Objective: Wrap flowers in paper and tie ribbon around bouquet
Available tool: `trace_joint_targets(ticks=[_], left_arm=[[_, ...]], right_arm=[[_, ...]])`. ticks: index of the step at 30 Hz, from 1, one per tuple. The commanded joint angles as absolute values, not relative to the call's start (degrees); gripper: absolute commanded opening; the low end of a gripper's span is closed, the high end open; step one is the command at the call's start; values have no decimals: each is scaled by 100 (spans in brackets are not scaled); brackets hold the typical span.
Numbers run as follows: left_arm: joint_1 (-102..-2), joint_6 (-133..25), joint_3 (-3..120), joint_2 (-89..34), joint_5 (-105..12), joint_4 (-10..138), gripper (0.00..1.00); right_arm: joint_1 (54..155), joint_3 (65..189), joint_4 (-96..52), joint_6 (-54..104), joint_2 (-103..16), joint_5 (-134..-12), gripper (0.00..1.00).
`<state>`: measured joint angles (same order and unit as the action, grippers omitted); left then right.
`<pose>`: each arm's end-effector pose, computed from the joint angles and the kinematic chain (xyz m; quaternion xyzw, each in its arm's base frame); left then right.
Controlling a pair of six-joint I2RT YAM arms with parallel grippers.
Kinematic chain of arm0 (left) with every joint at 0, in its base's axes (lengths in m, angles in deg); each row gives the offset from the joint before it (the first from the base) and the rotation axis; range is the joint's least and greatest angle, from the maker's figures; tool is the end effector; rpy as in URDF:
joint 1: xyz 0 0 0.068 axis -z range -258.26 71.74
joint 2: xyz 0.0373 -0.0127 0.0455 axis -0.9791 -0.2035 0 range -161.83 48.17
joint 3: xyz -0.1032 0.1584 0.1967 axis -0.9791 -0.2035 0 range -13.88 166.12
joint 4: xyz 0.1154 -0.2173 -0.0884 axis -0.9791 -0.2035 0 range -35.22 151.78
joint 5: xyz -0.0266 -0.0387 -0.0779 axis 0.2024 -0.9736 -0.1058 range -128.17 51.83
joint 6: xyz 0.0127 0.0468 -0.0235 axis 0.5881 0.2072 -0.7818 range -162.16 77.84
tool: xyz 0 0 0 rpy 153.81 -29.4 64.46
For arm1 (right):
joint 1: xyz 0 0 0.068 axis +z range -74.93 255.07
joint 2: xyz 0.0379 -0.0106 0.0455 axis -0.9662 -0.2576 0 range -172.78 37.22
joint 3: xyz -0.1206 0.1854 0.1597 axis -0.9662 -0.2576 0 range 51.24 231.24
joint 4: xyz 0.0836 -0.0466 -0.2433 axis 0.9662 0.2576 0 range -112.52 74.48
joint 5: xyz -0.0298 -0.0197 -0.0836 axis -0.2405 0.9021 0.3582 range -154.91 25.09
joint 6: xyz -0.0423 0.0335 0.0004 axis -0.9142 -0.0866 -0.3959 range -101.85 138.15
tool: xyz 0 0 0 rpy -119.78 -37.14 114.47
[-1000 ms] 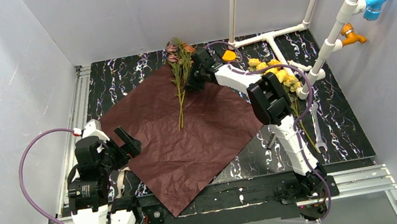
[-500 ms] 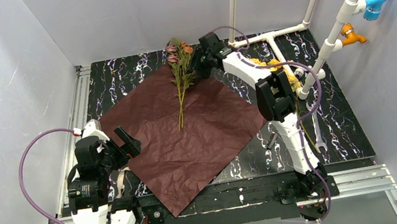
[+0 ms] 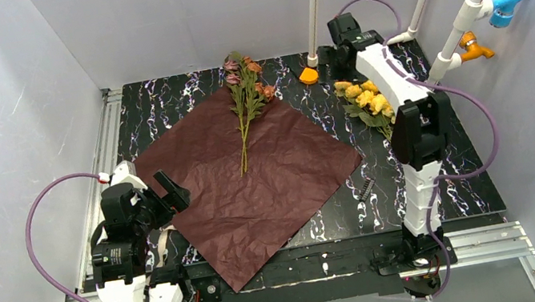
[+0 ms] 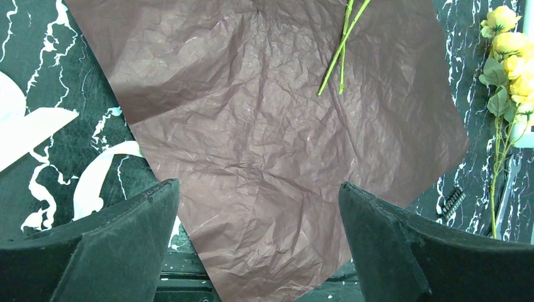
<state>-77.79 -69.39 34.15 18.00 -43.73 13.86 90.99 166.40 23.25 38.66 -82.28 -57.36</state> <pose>0.1012 -0.0043 0.3237 -0.1767 0.8474 -0.1602 0.4744 0.4522 0.1242 0.3007 0.0600 0.9363 0.0476 0.3426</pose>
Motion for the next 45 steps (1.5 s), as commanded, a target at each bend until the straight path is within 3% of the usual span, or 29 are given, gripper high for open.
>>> trace_joint_targets(ticks=[1, 13, 18, 24, 27, 29, 32, 38, 45], left_arm=[[-7817, -6888, 3355, 1785, -4463, 1450, 97], [-7817, -6888, 3354, 1733, -4467, 1441, 97], [-7817, -6888, 3356, 1680, -4502, 1450, 97], [-7817, -6888, 3346, 1673, -4493, 1440, 97], [-7817, -6888, 3349, 1655, -4502, 1441, 97], [-7817, -6893, 3345, 1645, -4502, 1440, 97], [-7817, -6888, 3349, 1644, -4502, 1441, 97], [-7817, -6891, 3349, 1626, -4511, 1450, 97], [-7817, -6888, 3349, 1635, -4507, 1445, 97]], right_arm=[[8985, 16025, 2956, 2815, -7849, -4070, 98], [8262, 14907, 2949, 2990, -8028, -3568, 98], [8059, 14460, 2664, 3072, -8029, -4069, 93], [7937, 14279, 2483, 2986, -8256, -4580, 74], [7920, 14278, 2442, 2901, -8300, -4854, 50], [7920, 14326, 2415, 2837, -8334, -5116, 29], [7922, 14466, 2400, 2794, -8325, -5543, 11], [8357, 15289, 2719, 2714, -8208, -5888, 2], [8901, 16641, 3334, 2801, -8244, -5439, 1]])
